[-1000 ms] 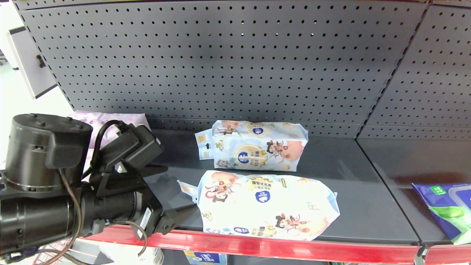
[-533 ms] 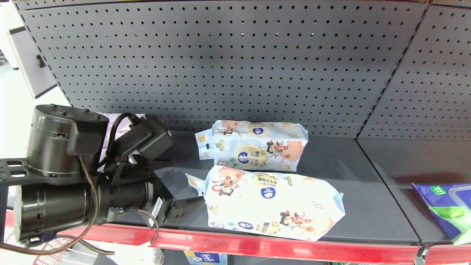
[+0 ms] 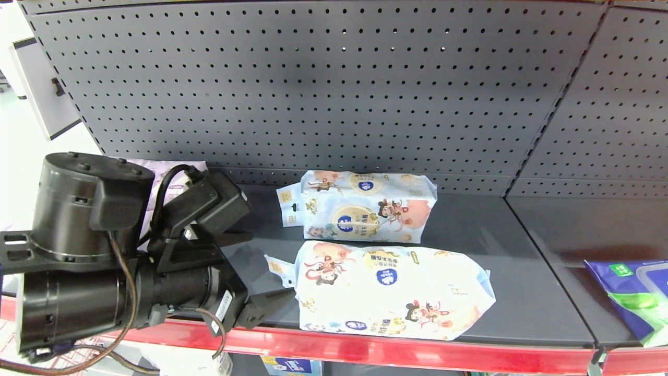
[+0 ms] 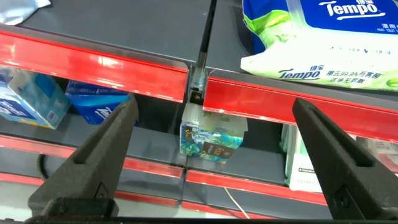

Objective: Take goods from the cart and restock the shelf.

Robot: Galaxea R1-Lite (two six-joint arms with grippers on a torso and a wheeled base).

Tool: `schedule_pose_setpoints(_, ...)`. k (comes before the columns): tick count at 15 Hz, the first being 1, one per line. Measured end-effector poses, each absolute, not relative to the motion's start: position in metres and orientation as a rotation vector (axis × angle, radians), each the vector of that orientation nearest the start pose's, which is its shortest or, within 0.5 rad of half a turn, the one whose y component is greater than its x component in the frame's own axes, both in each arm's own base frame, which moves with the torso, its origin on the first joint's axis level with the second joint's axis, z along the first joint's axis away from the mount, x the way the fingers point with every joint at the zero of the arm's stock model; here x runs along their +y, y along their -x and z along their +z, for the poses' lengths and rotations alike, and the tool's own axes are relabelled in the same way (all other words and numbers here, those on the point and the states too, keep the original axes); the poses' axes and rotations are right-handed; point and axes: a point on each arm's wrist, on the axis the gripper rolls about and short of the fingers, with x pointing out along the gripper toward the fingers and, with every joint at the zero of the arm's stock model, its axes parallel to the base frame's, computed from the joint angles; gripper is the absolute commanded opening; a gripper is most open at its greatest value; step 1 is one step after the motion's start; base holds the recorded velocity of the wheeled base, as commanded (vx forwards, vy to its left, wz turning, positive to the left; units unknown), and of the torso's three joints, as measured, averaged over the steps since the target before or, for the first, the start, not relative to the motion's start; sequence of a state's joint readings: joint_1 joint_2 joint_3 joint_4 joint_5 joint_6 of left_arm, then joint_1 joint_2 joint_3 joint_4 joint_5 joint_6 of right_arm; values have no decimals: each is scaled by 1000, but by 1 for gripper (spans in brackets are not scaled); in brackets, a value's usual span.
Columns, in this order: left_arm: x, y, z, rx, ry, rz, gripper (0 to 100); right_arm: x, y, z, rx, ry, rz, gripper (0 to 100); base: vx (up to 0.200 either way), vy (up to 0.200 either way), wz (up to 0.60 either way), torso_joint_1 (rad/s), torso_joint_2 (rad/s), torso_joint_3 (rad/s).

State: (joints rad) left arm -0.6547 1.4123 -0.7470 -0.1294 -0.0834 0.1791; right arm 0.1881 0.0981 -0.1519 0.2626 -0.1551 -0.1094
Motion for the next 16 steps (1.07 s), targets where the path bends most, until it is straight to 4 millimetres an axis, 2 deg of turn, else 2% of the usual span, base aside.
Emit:
schedule_pose_setpoints(12, -136, -172, 198, 450, -317, -769, 100, -9, 27, 94, 201, 144, 44, 100, 0, 0, 0, 0, 0, 0)
schedule_pose_setpoints(16, -121, -170, 199, 443, -297, -710, 100, -9, 27, 93, 203, 144, 44, 100, 0, 0, 0, 0, 0, 0)
